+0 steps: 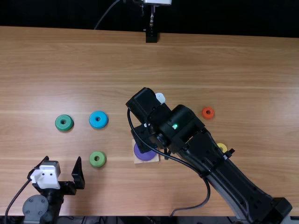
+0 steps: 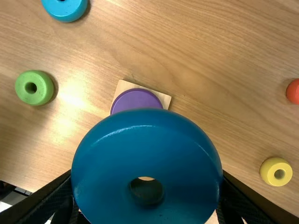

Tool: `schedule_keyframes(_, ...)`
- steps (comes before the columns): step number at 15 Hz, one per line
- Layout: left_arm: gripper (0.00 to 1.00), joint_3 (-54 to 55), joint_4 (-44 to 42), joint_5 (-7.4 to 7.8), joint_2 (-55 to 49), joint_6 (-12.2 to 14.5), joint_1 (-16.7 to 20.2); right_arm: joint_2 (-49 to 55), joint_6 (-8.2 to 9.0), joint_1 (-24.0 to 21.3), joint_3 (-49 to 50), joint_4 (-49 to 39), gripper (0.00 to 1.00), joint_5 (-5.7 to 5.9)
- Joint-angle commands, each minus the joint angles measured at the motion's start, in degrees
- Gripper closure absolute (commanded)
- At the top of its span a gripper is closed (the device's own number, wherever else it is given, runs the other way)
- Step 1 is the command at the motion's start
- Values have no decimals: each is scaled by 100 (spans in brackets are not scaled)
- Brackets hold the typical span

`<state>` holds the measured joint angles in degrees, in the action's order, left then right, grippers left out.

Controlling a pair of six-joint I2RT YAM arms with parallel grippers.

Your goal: Build the Hanoi tower: stack the rings onto the peg from bottom to top in this color order: purple, dark blue, light blue, dark green, light green, yellow, orange.

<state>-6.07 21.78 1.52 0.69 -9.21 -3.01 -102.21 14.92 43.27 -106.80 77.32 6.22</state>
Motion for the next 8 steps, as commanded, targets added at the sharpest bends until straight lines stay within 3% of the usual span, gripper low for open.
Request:
schedule_keyframes(1,0,607,469,-36,-69,35,-16,-79,27,86,90,-5,93,-10)
schedule_keyframes(8,0,607,469,-25,-69,35,-16,-220,38,200,186,-16,93,-10)
